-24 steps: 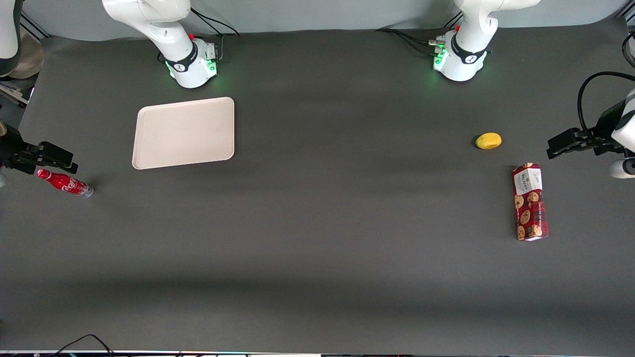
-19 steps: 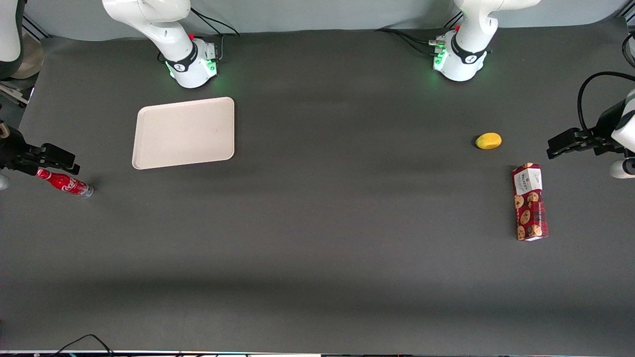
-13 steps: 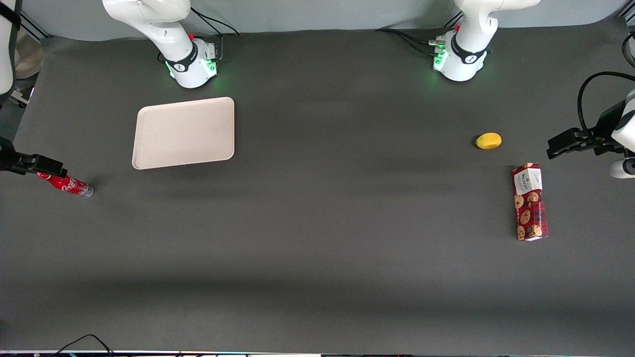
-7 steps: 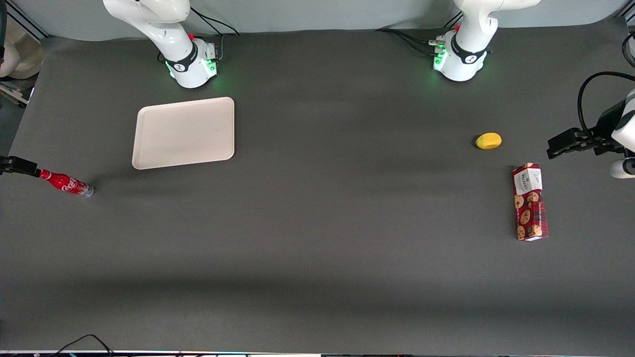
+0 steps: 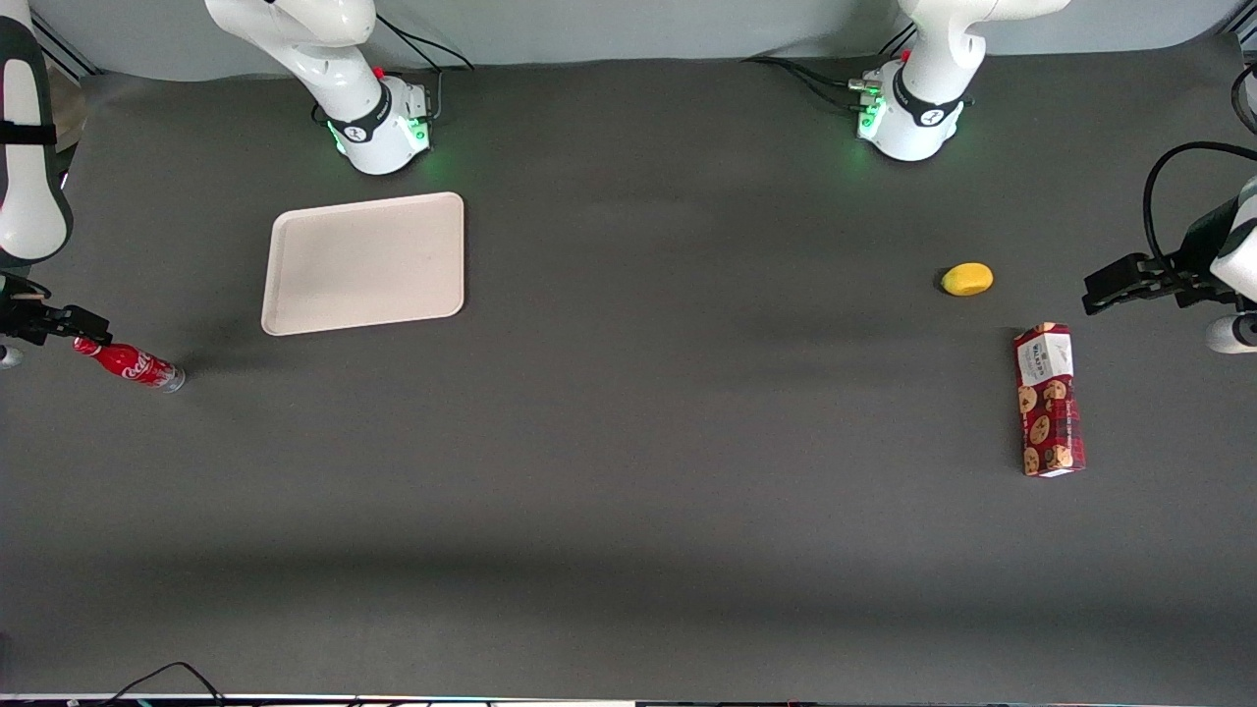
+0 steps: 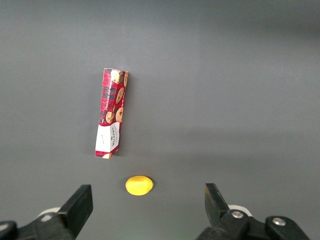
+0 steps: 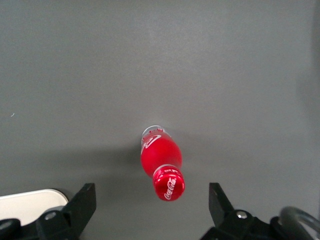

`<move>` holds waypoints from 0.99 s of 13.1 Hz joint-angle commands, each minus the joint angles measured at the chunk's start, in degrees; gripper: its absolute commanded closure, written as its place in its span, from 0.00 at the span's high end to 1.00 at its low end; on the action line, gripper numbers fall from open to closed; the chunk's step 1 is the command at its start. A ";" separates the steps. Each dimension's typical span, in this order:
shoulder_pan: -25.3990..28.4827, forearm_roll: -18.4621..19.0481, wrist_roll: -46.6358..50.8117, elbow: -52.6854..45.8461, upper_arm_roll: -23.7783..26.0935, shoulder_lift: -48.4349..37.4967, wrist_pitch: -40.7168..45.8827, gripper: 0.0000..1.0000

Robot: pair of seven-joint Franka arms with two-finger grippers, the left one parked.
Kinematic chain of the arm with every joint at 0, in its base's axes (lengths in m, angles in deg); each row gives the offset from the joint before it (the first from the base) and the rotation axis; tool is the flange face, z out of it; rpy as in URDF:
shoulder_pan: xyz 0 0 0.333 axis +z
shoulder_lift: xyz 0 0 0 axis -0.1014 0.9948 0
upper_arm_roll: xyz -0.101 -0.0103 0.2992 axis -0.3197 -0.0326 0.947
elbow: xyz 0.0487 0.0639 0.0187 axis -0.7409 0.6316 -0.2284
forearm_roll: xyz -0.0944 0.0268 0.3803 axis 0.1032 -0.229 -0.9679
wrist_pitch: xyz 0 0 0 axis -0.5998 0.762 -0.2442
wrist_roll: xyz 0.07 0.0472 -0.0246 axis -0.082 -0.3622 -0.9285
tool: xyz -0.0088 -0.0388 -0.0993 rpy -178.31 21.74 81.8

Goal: Place coke bottle on tray
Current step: 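Lower the open right gripper over the red Coca-Cola bottle's cap end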

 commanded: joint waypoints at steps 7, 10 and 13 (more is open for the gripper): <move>-1.02 -7.58 -8.88 1.55 -1.42 2.89 -5.78 1.00; -1.55 -8.98 -9.50 1.38 -1.42 3.67 -5.86 1.00; -1.55 -10.40 -10.64 1.29 -1.42 4.20 -5.87 1.00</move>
